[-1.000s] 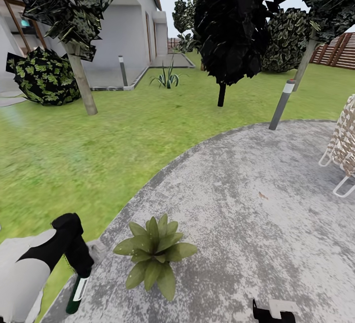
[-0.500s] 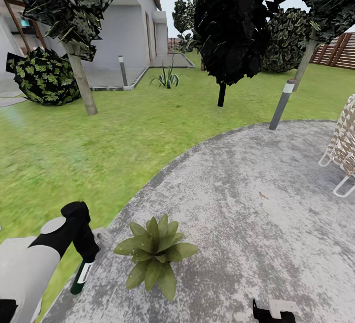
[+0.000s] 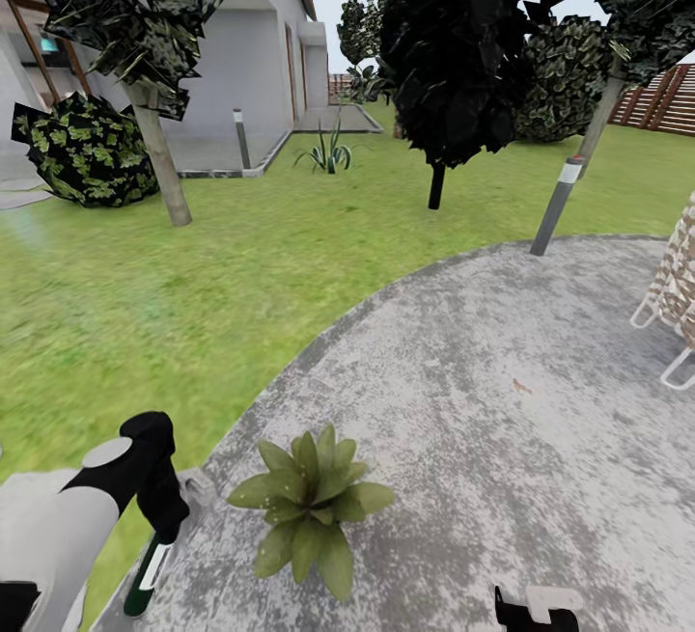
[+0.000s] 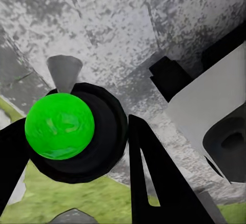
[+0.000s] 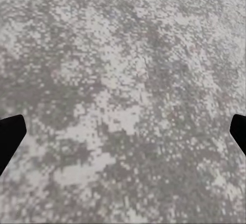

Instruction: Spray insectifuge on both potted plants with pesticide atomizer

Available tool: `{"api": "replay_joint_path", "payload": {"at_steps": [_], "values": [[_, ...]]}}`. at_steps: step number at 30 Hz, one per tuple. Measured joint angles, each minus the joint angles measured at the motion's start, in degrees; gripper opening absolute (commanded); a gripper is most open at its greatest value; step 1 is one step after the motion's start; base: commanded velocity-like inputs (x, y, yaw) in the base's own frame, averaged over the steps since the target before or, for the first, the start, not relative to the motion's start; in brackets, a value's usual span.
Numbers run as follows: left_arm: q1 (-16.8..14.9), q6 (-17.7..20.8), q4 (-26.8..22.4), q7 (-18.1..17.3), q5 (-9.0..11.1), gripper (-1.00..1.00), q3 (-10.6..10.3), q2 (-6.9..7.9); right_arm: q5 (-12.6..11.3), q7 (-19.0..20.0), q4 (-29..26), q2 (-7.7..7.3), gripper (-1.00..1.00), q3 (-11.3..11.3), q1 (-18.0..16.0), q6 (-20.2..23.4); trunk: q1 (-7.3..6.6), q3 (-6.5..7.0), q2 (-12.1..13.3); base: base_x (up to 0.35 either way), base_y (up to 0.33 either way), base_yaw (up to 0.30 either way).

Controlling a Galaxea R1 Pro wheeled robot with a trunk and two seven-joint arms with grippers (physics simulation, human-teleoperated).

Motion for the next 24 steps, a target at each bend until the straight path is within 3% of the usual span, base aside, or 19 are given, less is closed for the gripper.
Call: {"api": "replay_joint_path", "payload": {"at_steps": [11, 24], "values": [[-1.2, -0.2, -3.8, -0.2, 0.1, -1.0, -0.2, -1.08, 0.0, -0.1, 0.0, 0.0, 1.0, 0.0, 0.0, 0.0, 0.02, 0.0, 0.0, 0.017, 0.016, 0.0], [0.0, -0.4, -2.8, 0.2, 0.1, -1.0, -0.2, 0.57, 0.0, -0.1, 0.0, 0.0, 1.0, 0.0, 0.0, 0.0, 0.02, 0.0, 0.0, 0.0, 0.0, 0.0]]}}
